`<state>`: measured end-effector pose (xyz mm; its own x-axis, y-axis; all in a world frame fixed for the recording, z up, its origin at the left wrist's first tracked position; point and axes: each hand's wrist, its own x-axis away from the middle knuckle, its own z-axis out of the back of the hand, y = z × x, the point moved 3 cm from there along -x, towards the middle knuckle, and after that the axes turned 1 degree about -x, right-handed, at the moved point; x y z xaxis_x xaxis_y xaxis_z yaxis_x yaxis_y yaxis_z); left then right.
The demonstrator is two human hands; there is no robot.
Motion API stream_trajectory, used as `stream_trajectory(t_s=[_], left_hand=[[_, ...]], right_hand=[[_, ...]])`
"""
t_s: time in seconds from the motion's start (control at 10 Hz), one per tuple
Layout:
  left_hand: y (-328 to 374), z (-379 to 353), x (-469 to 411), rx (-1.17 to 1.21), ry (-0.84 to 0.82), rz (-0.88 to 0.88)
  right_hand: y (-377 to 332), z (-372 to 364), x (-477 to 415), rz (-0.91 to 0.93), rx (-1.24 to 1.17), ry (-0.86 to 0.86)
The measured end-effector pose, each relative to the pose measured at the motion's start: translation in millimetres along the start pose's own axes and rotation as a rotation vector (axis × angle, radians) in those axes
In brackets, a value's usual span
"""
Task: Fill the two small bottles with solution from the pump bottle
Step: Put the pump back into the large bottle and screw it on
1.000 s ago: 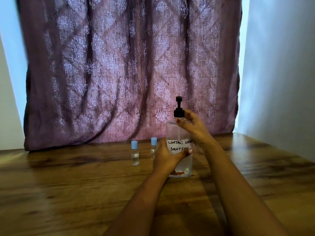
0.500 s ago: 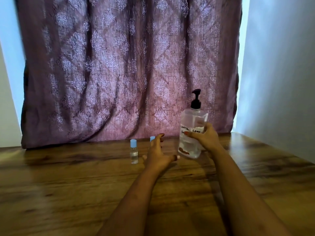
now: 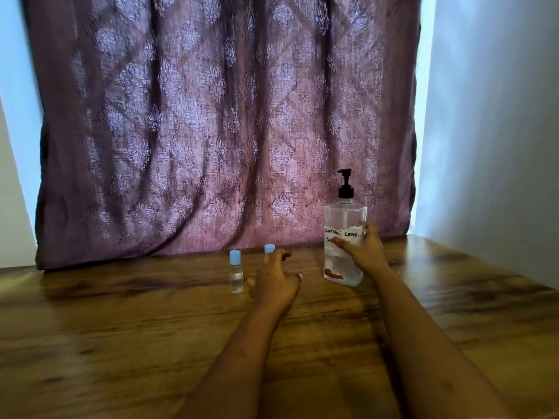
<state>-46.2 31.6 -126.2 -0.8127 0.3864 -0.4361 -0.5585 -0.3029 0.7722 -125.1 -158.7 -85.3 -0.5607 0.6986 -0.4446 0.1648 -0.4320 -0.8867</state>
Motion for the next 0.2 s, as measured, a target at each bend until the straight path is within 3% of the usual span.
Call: stream_trajectory(t_s=[0.1,0.2], left_hand=[[1.8,0.8,3.4,0.001,0.000,-0.002],[5.4,10.1,7.9,-0.145,0.120,-0.001]], right_hand=[[2.1,0.2,2.6,-0.008,-0.011,-0.017],[-5.7,-0.3,6.7,0.002,-0.001,-0.011]])
